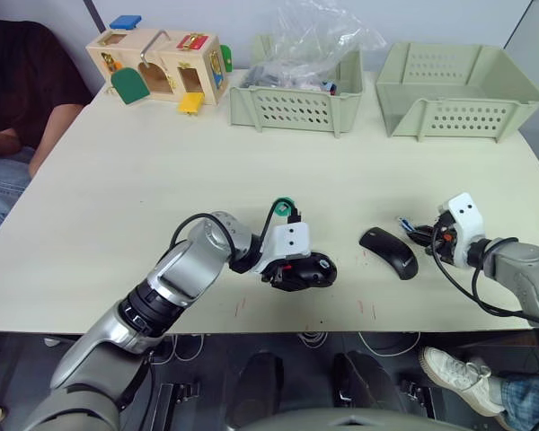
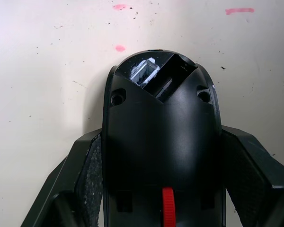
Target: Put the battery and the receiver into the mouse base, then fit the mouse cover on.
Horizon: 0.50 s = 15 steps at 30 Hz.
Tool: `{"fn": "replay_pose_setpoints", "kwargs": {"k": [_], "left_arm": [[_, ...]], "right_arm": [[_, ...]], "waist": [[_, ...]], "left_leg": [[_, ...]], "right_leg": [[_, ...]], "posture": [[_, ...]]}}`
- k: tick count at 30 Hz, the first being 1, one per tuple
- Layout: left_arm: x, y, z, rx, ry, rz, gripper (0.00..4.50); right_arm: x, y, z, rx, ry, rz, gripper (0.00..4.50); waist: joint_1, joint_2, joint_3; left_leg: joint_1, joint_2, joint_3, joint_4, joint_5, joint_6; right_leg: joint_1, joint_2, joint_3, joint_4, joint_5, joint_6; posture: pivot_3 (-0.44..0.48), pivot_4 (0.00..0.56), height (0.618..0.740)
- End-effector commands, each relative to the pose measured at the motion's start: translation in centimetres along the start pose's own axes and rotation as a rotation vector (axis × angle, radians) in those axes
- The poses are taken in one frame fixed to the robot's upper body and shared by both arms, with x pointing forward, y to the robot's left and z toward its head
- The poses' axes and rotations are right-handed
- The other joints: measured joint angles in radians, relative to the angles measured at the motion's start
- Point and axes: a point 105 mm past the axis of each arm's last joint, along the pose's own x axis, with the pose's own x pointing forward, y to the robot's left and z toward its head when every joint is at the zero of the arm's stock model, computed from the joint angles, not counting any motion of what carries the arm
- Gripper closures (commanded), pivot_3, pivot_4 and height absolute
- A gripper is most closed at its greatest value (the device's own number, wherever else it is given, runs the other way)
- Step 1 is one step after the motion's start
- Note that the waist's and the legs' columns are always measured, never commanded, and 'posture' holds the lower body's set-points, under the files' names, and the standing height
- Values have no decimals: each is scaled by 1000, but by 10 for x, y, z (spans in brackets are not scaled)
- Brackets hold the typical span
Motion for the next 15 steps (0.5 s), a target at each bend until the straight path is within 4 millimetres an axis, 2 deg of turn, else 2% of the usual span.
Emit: {"fn": "replay_pose_setpoints", "kwargs": {"k": [1,5,8,10,13,15], "left_arm": [[11,-11,-18,-48,59,-43,1605],[11,-11,-18,-47,58,-43,1605],[11,-9,-18,-46,60,-40,1605],[12,-8,-18,-48,58,-38,1605],[12,-6,-18,-48,59,-35,1605],[13,-7,-20,-54,68,-44,1605]], "right_arm": [[-7,2,15,-55,-55,0,4431],[-17,3,28,-99,-87,-7,4431],[-49,17,58,-160,-102,37,4431],[-65,34,60,-178,45,105,4431],[-75,35,66,-235,129,36,4431],[-83,58,78,-201,171,193,4431]], "waist": [[0,0,0],[0,0,0],[2,4,2],[1,6,2],[2,1,-2],[1,0,-2]], "left_leg": [[0,0,0,0,0,0],[0,0,0,0,0,0],[-1,0,0,0,0,0],[-1,0,-1,0,0,0],[0,0,-4,0,0,0],[0,0,-7,0,0,0]], "right_leg": [[0,0,0,0,0,0],[0,0,0,0,0,0],[0,0,0,0,0,0],[0,-1,0,0,0,0],[0,-1,-1,0,0,0],[1,0,-2,-1,-4,-2]], "posture": [[0,150,740],[0,150,740],[0,150,740],[0,150,740],[0,150,740],[0,150,740]]}}
